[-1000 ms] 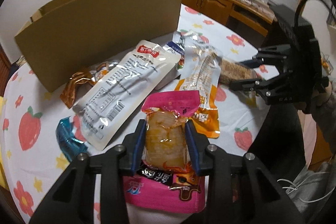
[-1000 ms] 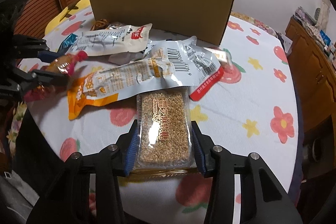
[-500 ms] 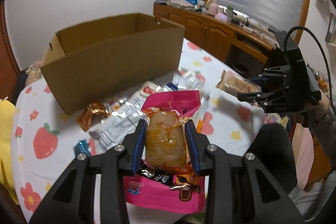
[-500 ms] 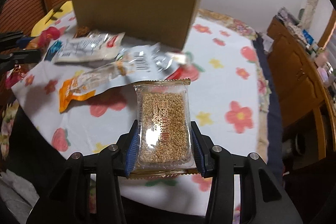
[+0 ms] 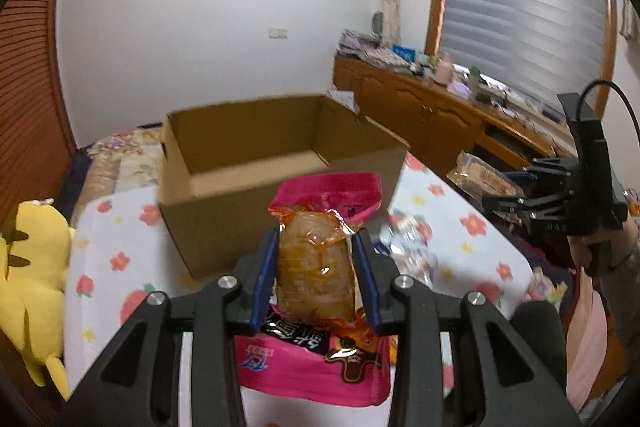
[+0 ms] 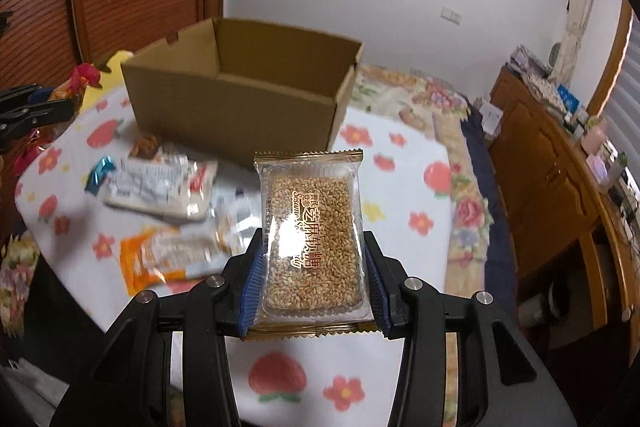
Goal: Organize snacks
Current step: 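Carry both snacks over the cardboard box and open both tools to drop them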
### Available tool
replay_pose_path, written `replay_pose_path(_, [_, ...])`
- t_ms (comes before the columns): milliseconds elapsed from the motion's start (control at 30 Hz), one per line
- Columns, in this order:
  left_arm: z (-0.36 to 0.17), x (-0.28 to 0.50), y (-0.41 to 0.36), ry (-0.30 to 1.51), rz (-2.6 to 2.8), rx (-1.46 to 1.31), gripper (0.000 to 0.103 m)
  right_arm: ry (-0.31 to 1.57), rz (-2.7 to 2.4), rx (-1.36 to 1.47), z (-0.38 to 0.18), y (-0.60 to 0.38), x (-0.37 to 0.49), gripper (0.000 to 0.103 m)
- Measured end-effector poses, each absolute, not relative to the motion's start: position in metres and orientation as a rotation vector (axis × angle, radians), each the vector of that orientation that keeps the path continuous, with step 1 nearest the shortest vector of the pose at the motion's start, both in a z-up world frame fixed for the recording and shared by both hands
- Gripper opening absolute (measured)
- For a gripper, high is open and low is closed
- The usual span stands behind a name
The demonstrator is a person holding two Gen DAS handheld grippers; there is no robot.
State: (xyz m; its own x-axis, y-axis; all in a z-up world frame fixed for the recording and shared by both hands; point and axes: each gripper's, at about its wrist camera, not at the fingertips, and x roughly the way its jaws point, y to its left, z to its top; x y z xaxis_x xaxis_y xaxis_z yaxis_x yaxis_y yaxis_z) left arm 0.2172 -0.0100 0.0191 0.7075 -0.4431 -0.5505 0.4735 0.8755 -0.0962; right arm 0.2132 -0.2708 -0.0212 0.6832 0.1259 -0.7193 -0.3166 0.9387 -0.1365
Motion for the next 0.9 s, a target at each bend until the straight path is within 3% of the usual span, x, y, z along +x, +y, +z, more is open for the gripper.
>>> replay_pose_path(367, [0.052, 0.272, 0.001, 0.523, -0.469, 0.071, 0.035, 0.673, 0.315, -0.229, 0.022, -0.242, 0.270, 0.045])
replay_pose_path(900, [0.042, 0.384, 0.002, 0.519, -0.435, 0.041, 0.036, 0.636, 0.377, -0.218, 0.022, -0.206, 0.368, 0.045])
